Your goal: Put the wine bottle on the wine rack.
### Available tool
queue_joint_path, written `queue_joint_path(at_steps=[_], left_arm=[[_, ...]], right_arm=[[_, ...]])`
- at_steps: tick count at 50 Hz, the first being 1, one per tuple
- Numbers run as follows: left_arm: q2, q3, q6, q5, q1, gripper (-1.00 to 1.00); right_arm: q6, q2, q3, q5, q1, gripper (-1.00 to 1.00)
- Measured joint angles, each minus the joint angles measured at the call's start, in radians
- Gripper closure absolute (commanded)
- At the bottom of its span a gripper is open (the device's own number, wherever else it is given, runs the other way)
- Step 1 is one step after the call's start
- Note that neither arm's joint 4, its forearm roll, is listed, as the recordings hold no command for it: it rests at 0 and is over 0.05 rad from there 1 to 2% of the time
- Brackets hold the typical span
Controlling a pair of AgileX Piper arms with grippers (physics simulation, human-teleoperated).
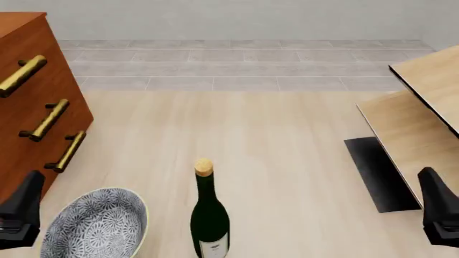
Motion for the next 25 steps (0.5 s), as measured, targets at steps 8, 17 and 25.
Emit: queue_joint_path(at_steps=[8,17,25], left_arm=[[0.004,0.014,0.006,-0.01,0.006,-1.0],[0.001,0.02,0.012,-0.015,0.011,-1.0],[-0.001,0.023,0.02,-0.017,0.008,-1.0]], right_arm=[[-0.009,0.028,0.024,-0.048,0.011,-1.0],[-0.035,0.121,0.013,-0.119,0.069,-1.0],[-0.054,0.229,-0.01,-0.172,0.133,-1.0]])
